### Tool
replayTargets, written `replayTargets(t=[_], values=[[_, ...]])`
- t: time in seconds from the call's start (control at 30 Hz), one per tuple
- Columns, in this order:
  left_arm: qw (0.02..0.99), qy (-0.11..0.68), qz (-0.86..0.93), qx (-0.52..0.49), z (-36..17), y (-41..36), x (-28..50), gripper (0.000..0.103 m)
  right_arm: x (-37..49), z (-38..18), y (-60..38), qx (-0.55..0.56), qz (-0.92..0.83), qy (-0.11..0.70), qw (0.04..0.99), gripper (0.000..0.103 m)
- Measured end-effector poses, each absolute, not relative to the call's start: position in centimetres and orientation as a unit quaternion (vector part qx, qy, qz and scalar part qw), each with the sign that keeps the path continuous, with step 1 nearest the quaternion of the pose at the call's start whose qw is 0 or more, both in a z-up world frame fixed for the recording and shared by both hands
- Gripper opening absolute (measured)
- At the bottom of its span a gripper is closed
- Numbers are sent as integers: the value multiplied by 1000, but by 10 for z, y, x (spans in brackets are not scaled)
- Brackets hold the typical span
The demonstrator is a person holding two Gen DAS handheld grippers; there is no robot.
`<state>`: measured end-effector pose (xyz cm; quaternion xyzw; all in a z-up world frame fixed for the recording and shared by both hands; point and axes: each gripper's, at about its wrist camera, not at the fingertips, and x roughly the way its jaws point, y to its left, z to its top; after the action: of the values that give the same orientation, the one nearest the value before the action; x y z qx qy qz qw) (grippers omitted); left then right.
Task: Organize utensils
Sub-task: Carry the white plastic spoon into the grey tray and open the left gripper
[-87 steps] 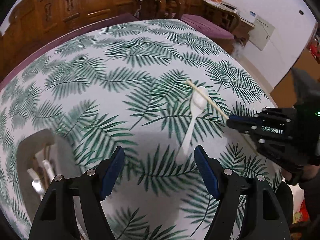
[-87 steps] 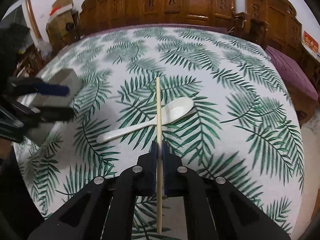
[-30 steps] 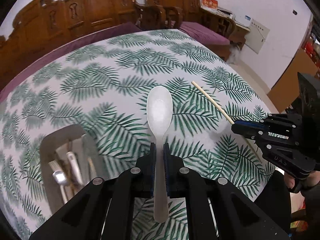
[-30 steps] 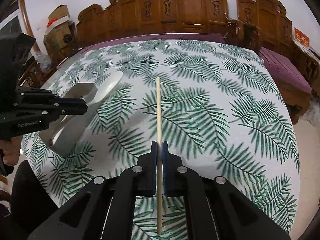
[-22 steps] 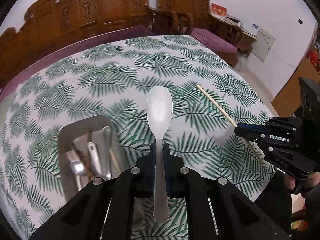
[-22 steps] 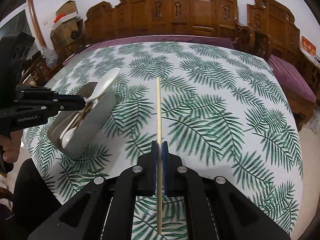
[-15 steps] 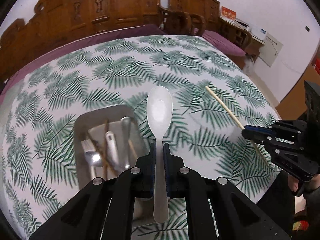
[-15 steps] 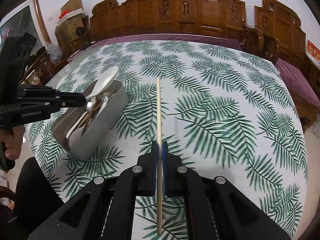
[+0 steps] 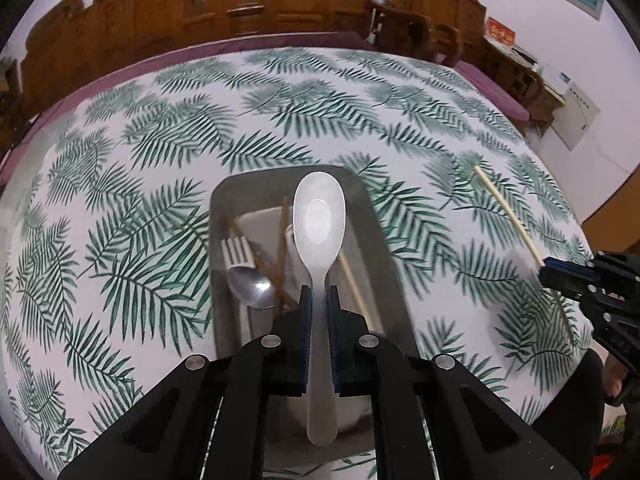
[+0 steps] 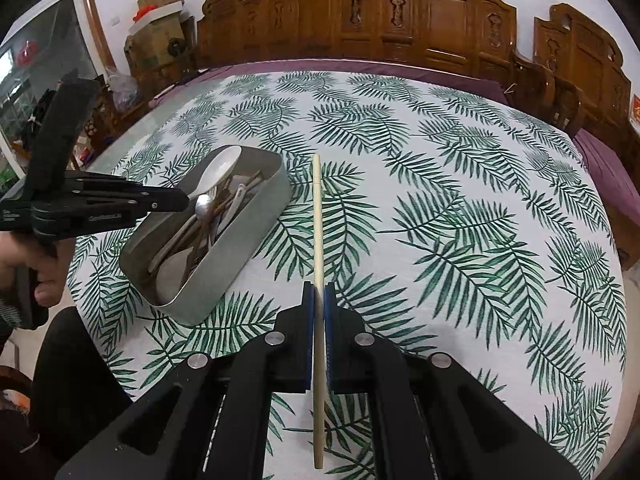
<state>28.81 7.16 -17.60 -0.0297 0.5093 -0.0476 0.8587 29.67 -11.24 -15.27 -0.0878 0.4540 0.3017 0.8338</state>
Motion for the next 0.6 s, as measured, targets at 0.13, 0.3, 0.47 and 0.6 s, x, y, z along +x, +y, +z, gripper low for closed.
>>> replayTargets(t=[0.13,0.3,0.47,0.6], values=[[855,516,-42,-33,-186,78,292,6,298,-156,-107,-90,304,457,831,6],[851,522,-38,-37,-196,82,298,6,300,-158,-103,-91,305,461,828,6],[847,528,-36,-38,-204,82,304,7,302,-159,-100,-91,306,464,826,6],[846,530,-34,-44,-206,83,305,12,302,-158,-96,-92,308,463,826,6]])
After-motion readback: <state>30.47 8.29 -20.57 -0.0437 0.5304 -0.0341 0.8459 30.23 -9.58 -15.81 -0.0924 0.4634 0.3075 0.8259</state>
